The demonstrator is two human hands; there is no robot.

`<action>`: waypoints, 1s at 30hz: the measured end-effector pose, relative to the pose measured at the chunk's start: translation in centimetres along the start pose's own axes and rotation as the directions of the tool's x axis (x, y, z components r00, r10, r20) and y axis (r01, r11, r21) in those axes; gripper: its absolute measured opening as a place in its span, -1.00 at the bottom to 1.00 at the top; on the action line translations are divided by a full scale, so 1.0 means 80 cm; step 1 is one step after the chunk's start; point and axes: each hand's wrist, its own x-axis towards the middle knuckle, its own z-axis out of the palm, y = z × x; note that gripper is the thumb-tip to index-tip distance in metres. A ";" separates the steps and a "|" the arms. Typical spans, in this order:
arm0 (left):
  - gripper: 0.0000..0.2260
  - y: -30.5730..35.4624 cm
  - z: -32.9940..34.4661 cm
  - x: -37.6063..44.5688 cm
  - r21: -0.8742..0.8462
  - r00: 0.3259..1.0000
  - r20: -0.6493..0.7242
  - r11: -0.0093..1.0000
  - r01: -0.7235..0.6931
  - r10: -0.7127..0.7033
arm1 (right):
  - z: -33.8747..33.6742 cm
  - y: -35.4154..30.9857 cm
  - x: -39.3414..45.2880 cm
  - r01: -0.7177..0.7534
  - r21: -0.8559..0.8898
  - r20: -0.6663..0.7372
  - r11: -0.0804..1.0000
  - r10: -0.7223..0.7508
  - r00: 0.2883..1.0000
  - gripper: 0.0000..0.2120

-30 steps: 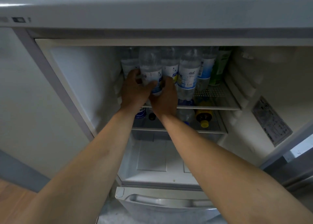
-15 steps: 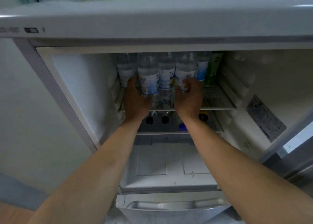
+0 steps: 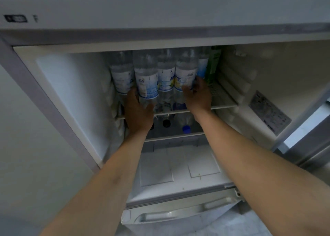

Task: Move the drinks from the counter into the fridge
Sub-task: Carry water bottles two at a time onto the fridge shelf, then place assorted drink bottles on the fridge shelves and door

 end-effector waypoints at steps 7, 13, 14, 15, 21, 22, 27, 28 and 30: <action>-0.52 -0.003 -0.020 -0.021 -0.093 0.996 -0.025 0.992 0.088 -0.091 | -0.015 0.014 -0.022 0.015 -0.029 -0.085 0.999 -0.017 0.996 -0.55; -0.66 0.001 -0.022 -0.074 -0.134 0.991 -0.120 0.990 0.045 -0.061 | -0.043 0.015 -0.076 0.035 0.000 -0.135 0.999 -0.035 0.990 -0.76; -0.69 0.002 -0.019 -0.087 -0.149 0.992 -0.120 0.989 0.006 -0.024 | -0.055 0.017 -0.089 0.037 0.008 -0.121 0.999 -0.036 0.992 -0.76; -0.71 0.004 -0.015 -0.101 -0.175 0.993 -0.115 0.984 -0.027 0.006 | -0.069 0.020 -0.104 0.037 0.012 -0.104 0.999 -0.036 0.994 -0.77; -0.73 0.020 0.033 -0.215 -0.254 0.992 0.124 0.967 0.021 0.011 | -0.188 0.065 -0.205 -0.079 0.022 -0.098 0.997 0.080 0.992 -0.85; -0.73 0.023 0.043 -0.238 -0.259 0.985 0.173 0.965 0.044 0.001 | -0.212 0.075 -0.225 -0.083 0.021 -0.144 0.996 0.085 0.986 -0.86; -0.77 0.038 0.089 -0.364 -0.211 0.874 0.485 0.969 0.130 -0.012 | -0.332 0.121 -0.336 -0.206 0.004 -0.356 0.979 0.194 0.914 -0.83; -0.77 0.038 0.095 -0.391 -0.201 0.832 0.554 0.971 0.128 0.005 | -0.358 0.131 -0.361 -0.233 0.003 -0.406 0.973 0.214 0.889 -0.84; -0.76 0.034 0.101 -0.444 -0.149 0.749 0.662 0.984 0.102 0.023 | -0.407 0.149 -0.413 -0.303 -0.013 -0.497 0.953 0.257 0.829 -0.86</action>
